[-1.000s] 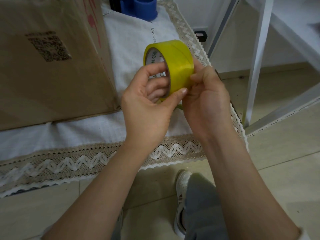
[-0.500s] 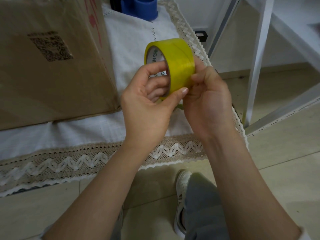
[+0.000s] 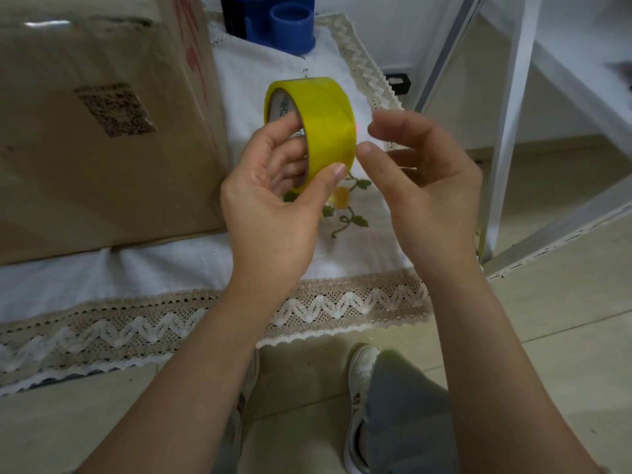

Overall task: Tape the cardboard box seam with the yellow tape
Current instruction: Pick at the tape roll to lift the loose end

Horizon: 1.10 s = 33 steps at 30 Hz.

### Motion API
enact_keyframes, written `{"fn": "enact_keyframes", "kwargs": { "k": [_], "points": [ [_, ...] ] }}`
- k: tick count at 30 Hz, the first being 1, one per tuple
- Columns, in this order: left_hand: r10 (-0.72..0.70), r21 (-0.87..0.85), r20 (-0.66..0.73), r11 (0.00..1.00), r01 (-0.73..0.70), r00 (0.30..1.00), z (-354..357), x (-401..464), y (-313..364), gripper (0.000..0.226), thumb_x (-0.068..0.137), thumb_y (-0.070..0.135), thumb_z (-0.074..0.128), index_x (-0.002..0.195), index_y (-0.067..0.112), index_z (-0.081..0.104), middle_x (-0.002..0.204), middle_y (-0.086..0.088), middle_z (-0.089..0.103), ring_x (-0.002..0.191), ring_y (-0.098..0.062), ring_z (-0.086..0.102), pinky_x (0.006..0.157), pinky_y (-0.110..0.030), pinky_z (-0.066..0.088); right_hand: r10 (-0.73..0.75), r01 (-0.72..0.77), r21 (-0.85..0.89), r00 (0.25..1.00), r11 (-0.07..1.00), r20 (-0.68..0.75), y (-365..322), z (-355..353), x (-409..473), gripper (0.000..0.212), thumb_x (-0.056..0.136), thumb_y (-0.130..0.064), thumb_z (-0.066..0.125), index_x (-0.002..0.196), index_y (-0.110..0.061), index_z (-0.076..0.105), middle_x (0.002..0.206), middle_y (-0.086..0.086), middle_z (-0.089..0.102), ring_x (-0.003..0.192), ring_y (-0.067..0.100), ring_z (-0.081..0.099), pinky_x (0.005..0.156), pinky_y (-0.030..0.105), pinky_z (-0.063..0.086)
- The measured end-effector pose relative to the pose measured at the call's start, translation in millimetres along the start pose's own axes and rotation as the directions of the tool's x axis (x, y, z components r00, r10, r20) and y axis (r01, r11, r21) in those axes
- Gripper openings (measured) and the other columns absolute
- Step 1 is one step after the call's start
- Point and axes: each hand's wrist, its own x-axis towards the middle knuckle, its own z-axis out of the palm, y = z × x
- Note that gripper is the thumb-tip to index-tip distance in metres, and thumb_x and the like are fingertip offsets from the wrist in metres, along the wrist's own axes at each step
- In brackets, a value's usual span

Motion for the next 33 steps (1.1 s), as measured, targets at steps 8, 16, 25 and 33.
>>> {"fn": "enact_keyframes", "kwargs": {
  "k": [8,16,25,33],
  "points": [
    [0.019,0.054,0.031,0.998,-0.020,0.999,1,-2,-2,0.054,0.078,0.000,0.081,0.125,0.010,0.058,0.103,0.001,0.074,0.093,-0.008,0.072,0.083,-0.022,0.056,-0.276,0.247,-0.295,0.959,0.923,-0.060,11,1,-2,0.013,0.087,-0.018,0.079,0.099,-0.015,0.077,0.092,-0.003,0.073,0.077,0.009,0.067,0.070,0.032,0.057],
    [0.063,0.164,0.054,0.984,-0.071,0.997,1,-3,0,0.051,0.077,0.007,0.083,0.117,0.029,0.058,0.100,0.012,0.073,0.094,-0.003,0.071,0.087,-0.024,0.056,-0.440,0.367,-0.544,0.898,0.754,-0.005,15,1,0,0.009,0.093,-0.020,0.071,0.092,-0.012,0.076,0.087,0.000,0.071,0.072,0.014,0.065,0.063,0.033,0.054],
    [0.076,0.182,0.053,0.980,-0.084,0.996,2,-4,1,0.051,0.078,0.007,0.083,0.112,0.035,0.057,0.095,0.020,0.071,0.089,0.004,0.070,0.084,-0.017,0.055,-0.378,0.332,-0.535,0.926,0.777,0.027,16,5,-1,0.011,0.094,-0.016,0.063,0.093,-0.008,0.069,0.088,0.001,0.064,0.074,0.013,0.059,0.064,0.036,0.052],
    [0.024,0.182,0.011,0.983,-0.026,1.000,0,-2,-1,0.048,0.078,0.008,0.083,0.120,0.015,0.062,0.102,0.001,0.076,0.087,-0.009,0.074,0.081,-0.034,0.062,-0.303,0.316,-0.492,0.947,0.811,0.108,13,7,-4,0.009,0.096,-0.017,0.059,0.093,-0.011,0.065,0.088,-0.007,0.055,0.077,0.004,0.051,0.068,0.028,0.048]
  ]
}}
